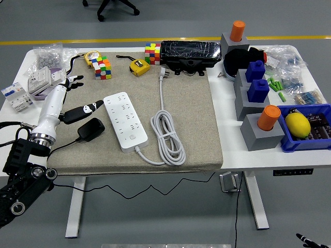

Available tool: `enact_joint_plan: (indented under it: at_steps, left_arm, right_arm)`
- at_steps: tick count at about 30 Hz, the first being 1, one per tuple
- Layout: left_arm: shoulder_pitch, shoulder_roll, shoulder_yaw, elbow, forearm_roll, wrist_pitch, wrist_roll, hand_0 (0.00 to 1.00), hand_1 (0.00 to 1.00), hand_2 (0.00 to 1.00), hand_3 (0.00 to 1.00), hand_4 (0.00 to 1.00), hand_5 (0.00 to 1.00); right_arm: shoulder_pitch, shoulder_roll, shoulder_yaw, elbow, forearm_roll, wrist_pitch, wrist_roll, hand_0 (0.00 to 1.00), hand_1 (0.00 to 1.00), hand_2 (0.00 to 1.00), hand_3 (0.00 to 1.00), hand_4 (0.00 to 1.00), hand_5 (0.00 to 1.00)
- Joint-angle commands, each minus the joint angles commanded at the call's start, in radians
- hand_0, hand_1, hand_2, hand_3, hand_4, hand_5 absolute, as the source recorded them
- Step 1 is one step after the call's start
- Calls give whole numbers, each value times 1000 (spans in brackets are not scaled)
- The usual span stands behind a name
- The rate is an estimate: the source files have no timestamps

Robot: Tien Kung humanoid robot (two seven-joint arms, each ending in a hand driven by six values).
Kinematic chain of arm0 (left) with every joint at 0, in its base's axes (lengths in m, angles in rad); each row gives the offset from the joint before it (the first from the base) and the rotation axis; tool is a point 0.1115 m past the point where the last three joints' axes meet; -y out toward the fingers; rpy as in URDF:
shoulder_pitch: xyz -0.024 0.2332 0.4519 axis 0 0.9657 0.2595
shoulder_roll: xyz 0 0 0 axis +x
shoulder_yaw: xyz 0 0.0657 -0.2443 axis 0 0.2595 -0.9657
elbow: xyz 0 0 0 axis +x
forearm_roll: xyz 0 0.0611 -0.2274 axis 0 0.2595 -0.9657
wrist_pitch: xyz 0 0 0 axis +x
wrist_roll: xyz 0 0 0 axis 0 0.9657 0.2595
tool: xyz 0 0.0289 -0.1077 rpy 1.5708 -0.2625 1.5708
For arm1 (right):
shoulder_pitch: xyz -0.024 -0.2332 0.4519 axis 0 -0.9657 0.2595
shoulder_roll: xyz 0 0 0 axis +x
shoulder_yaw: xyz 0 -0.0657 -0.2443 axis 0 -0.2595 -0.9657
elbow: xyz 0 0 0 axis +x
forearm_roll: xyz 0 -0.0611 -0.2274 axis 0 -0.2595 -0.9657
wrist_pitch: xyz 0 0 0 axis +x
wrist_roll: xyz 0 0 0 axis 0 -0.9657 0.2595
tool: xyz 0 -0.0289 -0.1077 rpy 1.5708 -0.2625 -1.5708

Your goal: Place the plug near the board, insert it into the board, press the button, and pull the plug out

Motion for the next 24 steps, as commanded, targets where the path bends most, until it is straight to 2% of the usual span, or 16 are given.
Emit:
enact_joint_plan:
  at_steps: [24]
  left_arm:
    - [-5,-11,4,-17,-2,-31,16,749,747,738,783,942,535]
  right_arm:
    - [-1,5,38,-22,-1,1,0,650,646,640,563,986,552]
